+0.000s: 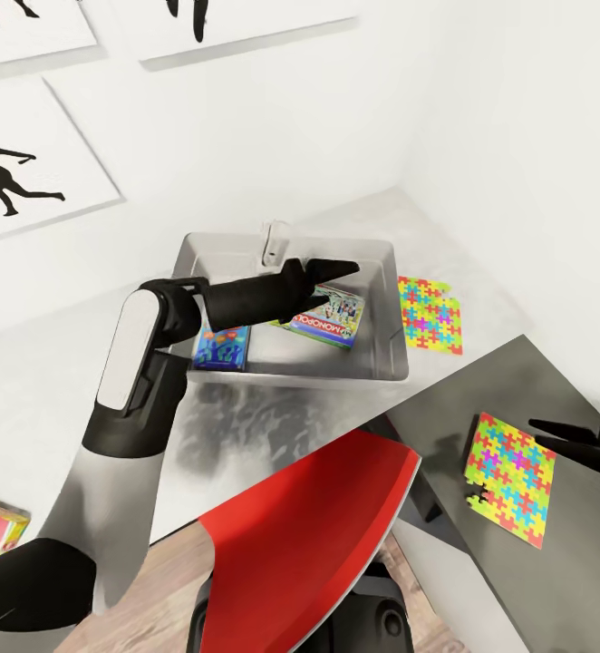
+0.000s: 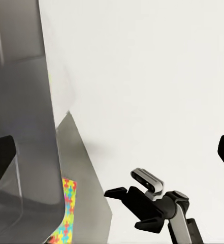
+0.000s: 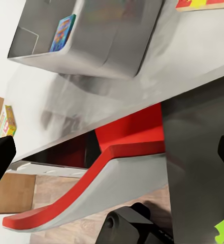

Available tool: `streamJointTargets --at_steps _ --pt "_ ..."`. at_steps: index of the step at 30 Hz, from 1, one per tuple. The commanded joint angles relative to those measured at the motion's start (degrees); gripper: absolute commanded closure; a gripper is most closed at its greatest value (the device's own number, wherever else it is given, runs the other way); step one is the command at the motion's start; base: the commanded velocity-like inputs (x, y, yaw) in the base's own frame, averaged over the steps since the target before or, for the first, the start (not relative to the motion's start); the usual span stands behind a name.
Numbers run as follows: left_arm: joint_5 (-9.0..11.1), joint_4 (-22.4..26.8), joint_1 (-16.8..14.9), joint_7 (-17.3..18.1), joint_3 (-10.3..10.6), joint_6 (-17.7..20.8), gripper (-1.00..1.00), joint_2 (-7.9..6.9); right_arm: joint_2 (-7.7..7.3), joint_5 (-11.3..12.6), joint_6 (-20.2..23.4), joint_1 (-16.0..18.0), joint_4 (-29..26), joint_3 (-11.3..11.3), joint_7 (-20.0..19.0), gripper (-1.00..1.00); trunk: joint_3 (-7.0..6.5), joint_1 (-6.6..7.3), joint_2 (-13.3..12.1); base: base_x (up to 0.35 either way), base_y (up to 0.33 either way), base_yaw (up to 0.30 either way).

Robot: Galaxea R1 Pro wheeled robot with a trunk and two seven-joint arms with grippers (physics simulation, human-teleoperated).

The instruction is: Put all the toys in the child's room - the three board games (two on the bed and one on the table), the two jigsaw puzzles on the table, and the tennis ball on the table - inside the toy box on the table in the child's room.

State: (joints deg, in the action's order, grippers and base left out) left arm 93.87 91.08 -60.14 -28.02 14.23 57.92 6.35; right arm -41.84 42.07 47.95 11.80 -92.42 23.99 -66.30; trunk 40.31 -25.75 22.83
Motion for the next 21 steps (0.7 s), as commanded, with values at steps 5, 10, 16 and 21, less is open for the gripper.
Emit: streamJointTargets --at_steps 5,10,16,21 --pt "0.64 0.67 0.74 -0.36 2.89 -2.11 -1.0 0.62 -0.07 0.25 0.21 -0.11 -0.02 0.76 -0.2 -1.0 -0.19 -0.03 0.09 0.0 0.0 0.0" --pt "0.66 0.83 0.99 0.53 4.73 -3.04 -1.0 0.87 -0.04 0.27 0.18 -0.14 -0.03 1.18 -0.24 -1.0 -0.55 -0.03 0.09 0.0 0.0 0.0" --pt "0.73 1.0 1.28 3.71 7.27 -4.02 -1.0 1.28 -0.02 0.28 0.13 -0.18 -0.03 1.63 -0.29 -1.0 -1.04 -0.03 0.09 0.0 0.0 0.0" --pt "1.02 1.06 1.42 5.51 8.19 -4.33 -1.0 1.41 -0.01 0.28 0.1 -0.19 -0.04 1.78 -0.3 -1.0 -1.48 -0.03 0.09 0.0 0.0 0.0"
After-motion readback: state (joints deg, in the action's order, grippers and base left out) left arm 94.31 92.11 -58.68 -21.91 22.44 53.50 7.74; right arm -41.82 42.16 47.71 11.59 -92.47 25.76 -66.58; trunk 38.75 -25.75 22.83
